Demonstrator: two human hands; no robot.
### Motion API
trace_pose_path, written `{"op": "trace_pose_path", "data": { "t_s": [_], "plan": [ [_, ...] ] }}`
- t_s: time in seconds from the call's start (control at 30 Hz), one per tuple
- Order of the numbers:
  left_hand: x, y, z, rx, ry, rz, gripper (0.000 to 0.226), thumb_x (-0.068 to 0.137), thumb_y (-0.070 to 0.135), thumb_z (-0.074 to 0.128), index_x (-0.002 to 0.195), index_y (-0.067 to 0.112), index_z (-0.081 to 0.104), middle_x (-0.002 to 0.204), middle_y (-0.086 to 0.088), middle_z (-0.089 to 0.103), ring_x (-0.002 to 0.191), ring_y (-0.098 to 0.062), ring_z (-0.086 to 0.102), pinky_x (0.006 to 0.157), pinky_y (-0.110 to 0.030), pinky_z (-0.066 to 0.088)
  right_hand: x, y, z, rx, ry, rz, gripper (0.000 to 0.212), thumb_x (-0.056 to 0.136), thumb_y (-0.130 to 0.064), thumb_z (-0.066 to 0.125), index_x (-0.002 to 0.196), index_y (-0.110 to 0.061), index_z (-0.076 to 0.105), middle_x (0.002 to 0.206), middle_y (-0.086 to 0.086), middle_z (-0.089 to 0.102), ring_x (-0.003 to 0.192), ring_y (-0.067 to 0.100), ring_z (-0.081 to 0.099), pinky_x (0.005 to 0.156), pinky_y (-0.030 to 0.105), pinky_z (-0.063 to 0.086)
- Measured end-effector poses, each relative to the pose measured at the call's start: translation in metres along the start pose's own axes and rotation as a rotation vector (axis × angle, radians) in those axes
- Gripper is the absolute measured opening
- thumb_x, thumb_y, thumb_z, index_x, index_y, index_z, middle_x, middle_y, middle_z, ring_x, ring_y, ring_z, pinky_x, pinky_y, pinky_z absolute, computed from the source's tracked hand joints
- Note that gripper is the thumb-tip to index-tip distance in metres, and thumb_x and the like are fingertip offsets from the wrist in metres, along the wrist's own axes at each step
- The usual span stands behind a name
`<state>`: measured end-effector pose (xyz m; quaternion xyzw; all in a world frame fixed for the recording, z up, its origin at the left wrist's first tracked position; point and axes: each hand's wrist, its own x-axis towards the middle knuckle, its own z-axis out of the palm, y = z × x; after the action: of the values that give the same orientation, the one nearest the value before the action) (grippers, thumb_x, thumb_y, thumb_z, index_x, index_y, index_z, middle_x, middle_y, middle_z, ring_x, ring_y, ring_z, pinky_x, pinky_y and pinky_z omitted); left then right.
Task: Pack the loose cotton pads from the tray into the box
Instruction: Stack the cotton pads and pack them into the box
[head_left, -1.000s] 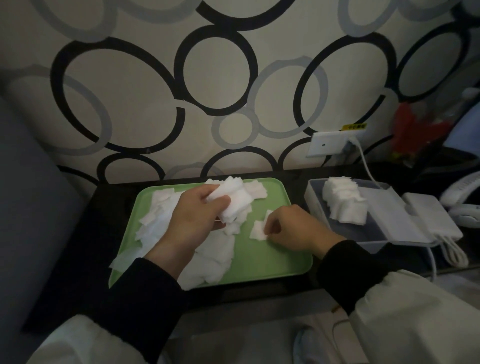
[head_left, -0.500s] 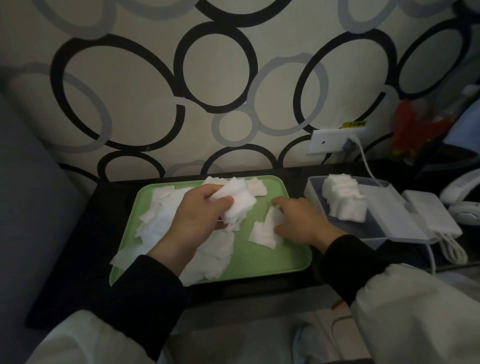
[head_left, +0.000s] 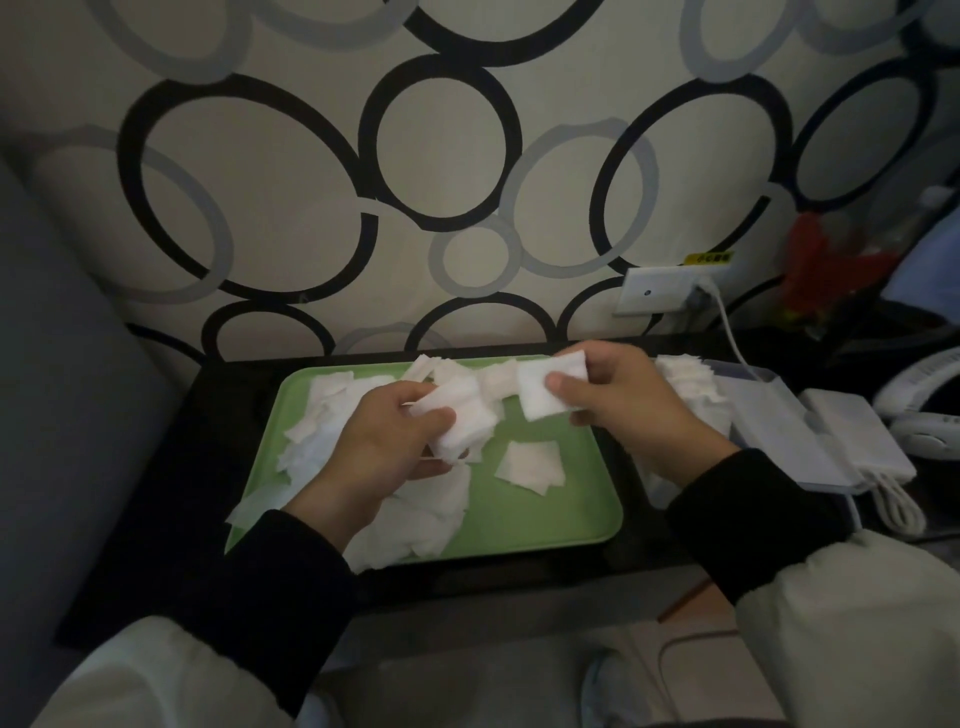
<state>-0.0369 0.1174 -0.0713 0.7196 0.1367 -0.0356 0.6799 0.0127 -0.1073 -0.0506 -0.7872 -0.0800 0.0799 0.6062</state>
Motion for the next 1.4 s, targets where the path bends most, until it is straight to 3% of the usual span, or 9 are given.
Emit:
{"op": "trace_pose_path", "data": {
  "t_s": [0.1,0.23,0.47,0.73,0.9,1.1,1.2,1.3,1.4],
  "plan": [
    [-0.003,-0.002,0.000,-0.001,-0.043,0.003,0.023,0.088,0.011,0.073,0.109,0.018,0.066,0.109,-0.014,0.071,0.091,-0.030,0.074,0.074,-0.041,0.062,-0.009,-0.014,0.013,0.202,-0.114,-0.003,0.017,0.086,-0.004,0.070,0.104,-0.004,0.071,0.099,0.020,0.073,0.080,0.023,0.063,0.060,0.026,0.047],
    [-0.009,-0.003,0.000,0.034,-0.123,0.032,0.027,0.087,0.010,0.074,0.113,0.012,0.069,0.104,-0.014,0.074,0.094,-0.026,0.074,0.077,-0.039,0.062,-0.011,-0.021,0.034,0.185,-0.188,0.064,0.023,0.080,-0.004,0.076,0.102,0.001,0.071,0.094,0.021,0.074,0.072,0.020,0.065,0.054,0.023,0.047],
    [-0.015,0.003,-0.001,-0.027,-0.170,0.079,0.022,0.093,0.001,0.062,0.109,0.012,0.071,0.099,-0.011,0.076,0.090,-0.019,0.073,0.075,-0.030,0.061,-0.009,-0.020,0.054,0.123,-0.170,0.130,0.020,0.077,-0.008,0.081,0.094,-0.002,0.071,0.081,0.009,0.068,0.066,0.012,0.059,0.054,0.021,0.045],
    [-0.013,0.002,-0.008,-0.034,-0.177,0.077,0.032,0.095,-0.005,0.051,0.109,0.017,0.069,0.101,-0.009,0.076,0.090,-0.019,0.074,0.071,-0.028,0.060,-0.007,-0.018,0.059,0.060,-0.110,0.078,0.026,0.077,-0.008,0.081,0.096,0.005,0.069,0.090,0.021,0.070,0.072,0.021,0.059,0.059,0.026,0.047],
    [-0.015,0.003,-0.010,-0.035,-0.163,0.086,0.034,0.094,-0.004,0.050,0.099,0.022,0.071,0.091,-0.003,0.077,0.084,-0.017,0.075,0.068,-0.028,0.060,-0.004,-0.014,0.062,0.045,-0.100,0.055,0.020,0.075,-0.008,0.083,0.087,0.000,0.069,0.076,0.013,0.065,0.062,0.015,0.056,0.050,0.020,0.044],
    [-0.012,0.010,-0.005,-0.154,-0.098,-0.060,0.026,0.097,0.038,0.054,0.098,0.018,0.072,0.087,-0.004,0.077,0.077,-0.021,0.075,0.066,-0.034,0.057,-0.003,-0.010,0.061,-0.069,-0.059,0.005,0.029,0.072,-0.020,0.087,0.074,-0.007,0.062,0.065,0.004,0.053,0.055,0.010,0.047,0.049,0.016,0.037],
    [-0.014,0.004,-0.001,-0.028,-0.122,0.096,0.017,0.089,0.030,0.071,0.102,0.019,0.071,0.097,-0.003,0.076,0.091,-0.021,0.074,0.072,-0.031,0.060,-0.004,-0.011,0.057,-0.087,-0.075,0.012,0.029,0.080,-0.026,0.081,0.073,-0.009,0.058,0.061,0.000,0.052,0.050,0.007,0.047,0.045,0.013,0.036],
    [-0.009,0.000,0.001,-0.016,-0.014,0.125,0.015,0.088,0.017,0.073,0.100,0.025,0.069,0.104,-0.006,0.073,0.094,-0.021,0.072,0.072,-0.031,0.060,0.002,0.000,0.045,-0.137,-0.029,0.086,0.025,0.096,-0.031,0.062,0.081,-0.012,0.063,0.074,0.002,0.063,0.061,0.012,0.057,0.054,0.021,0.045],
    [-0.004,-0.003,0.001,-0.018,0.024,0.094,0.024,0.088,0.017,0.072,0.112,0.018,0.068,0.109,-0.009,0.071,0.099,-0.024,0.069,0.074,-0.034,0.060,0.014,0.027,0.030,-0.471,0.055,0.069,0.009,0.095,-0.021,0.062,0.092,-0.017,0.069,0.097,0.003,0.070,0.086,0.017,0.065,0.080,0.032,0.053]
  ]
}}
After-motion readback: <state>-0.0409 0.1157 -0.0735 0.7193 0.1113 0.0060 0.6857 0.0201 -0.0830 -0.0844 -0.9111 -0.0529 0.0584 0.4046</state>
